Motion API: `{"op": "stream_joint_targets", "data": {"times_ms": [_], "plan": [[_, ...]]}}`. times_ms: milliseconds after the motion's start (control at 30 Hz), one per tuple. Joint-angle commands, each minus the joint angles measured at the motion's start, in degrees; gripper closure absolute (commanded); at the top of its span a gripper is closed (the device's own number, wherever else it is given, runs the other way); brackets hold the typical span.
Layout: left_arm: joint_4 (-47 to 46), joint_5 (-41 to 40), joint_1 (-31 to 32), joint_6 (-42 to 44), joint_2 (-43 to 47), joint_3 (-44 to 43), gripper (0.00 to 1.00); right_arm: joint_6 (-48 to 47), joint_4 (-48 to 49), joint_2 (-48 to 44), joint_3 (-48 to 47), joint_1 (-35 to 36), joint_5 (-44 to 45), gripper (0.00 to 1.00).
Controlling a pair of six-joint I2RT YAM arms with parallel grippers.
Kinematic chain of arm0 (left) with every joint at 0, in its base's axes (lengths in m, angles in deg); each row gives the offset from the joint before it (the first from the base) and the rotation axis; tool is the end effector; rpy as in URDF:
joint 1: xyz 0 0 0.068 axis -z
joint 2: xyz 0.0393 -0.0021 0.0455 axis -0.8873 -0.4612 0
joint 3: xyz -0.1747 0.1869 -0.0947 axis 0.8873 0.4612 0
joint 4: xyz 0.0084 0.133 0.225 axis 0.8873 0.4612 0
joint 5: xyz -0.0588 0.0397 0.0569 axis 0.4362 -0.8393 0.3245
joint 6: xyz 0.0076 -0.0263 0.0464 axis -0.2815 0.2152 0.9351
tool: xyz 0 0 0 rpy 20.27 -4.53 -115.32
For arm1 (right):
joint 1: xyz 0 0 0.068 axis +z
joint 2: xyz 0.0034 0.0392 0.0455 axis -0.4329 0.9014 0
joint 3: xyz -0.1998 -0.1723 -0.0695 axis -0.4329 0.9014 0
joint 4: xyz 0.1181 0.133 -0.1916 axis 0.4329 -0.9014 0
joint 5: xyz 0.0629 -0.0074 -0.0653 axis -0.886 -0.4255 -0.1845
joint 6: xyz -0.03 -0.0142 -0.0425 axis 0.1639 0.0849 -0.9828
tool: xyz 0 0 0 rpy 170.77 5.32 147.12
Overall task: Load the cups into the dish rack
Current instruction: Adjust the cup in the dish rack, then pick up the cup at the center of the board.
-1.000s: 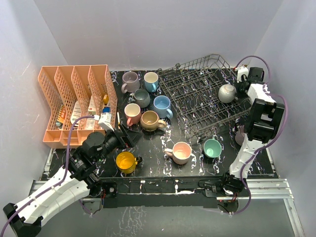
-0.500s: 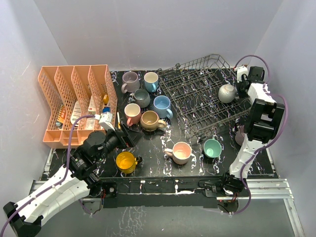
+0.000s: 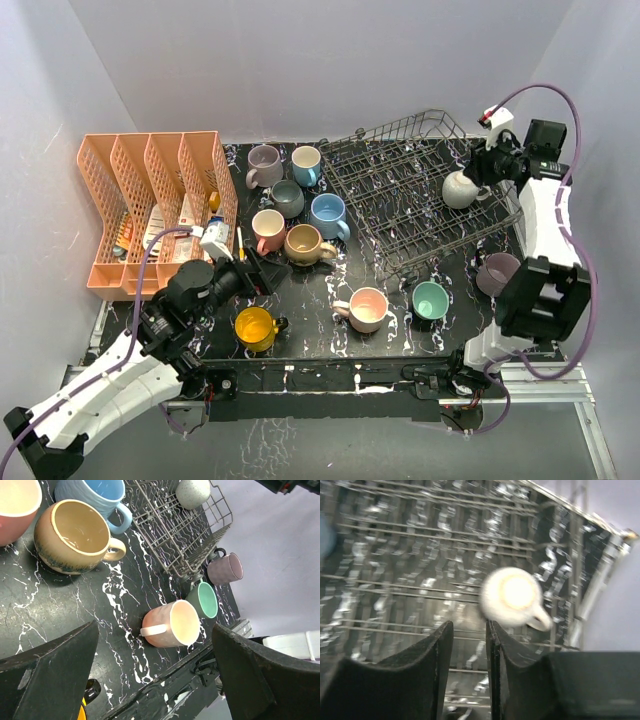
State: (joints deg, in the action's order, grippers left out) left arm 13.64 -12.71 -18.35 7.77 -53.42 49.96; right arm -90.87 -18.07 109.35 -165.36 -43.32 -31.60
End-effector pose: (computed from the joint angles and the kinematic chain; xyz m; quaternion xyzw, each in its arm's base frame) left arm 0.1099 -0.1034 0.2986 -0.0328 0.7544 -0.4436 0.4827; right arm 0.3560 -0.0937 0.3368 -0.2271 0.8540 0.0584 0.4645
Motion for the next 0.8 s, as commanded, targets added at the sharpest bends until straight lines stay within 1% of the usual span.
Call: {"op": "stream_joint_targets", "data": {"times_ms": [0,100,167,233,333,433,533,633,667,733,767], "plan": [[4.47,-0.51,-0.16,2.71,-1.95,-5.76,0.08,5.96,-2.12,-8.53,4.89,2.49,-20.44,0.62],[11.77,-1.77,-0.28,2.93,-4.16,-10.13,0.1,9.84,-0.35,-14.77,10.0,5.23,-29.2,0.59],[19.6,-3.97,-0.22,1.3,-6.55,-14.56,0.11,12.68,2.12,-18.44,14.17,7.12,-33.74,0.58],[26.0,-4.51,-0.2,-0.07,-9.33,-18.89,0.12,14.8,4.84,-21.9,19.28,8.91,-36.56,0.57],[32.21,-2.27,-0.15,-2.41,-13.17,-23.07,0.16,15.84,9.04,-26.46,25.39,11.0,-39.33,0.52],[35.38,0.5,-0.11,-5.34,-15.87,-25.1,0.23,15.92,12.4,-30.08,30.73,11.67,-40.84,0.5],[37.17,0.84,0.26,-9.32,-17.02,-25.11,0.26,14.41,11.86,-31.07,33.32,11.95,-41.14,0.5],[36.2,-1.66,1.73,-15.27,-15.55,-22.95,0.31,13.02,11.88,-31.78,35.01,11.96,-41.04,0.5],[35.59,-2.88,2.57,-17.48,-14.95,-22.22,0.31,12.64,11.85,-31.91,35.51,11.91,-41.11,0.5],[34.97,-5.3,4.78,-21.72,-14.81,-21.11,0.36,12.6,12.5,-31.91,36.65,11.95,-41.27,0.5],[35.12,-6.42,5.77,-24.19,-15.41,-21.05,0.37,12.6,12.96,-31.86,37.3,11.88,-41.43,0.5]]}}
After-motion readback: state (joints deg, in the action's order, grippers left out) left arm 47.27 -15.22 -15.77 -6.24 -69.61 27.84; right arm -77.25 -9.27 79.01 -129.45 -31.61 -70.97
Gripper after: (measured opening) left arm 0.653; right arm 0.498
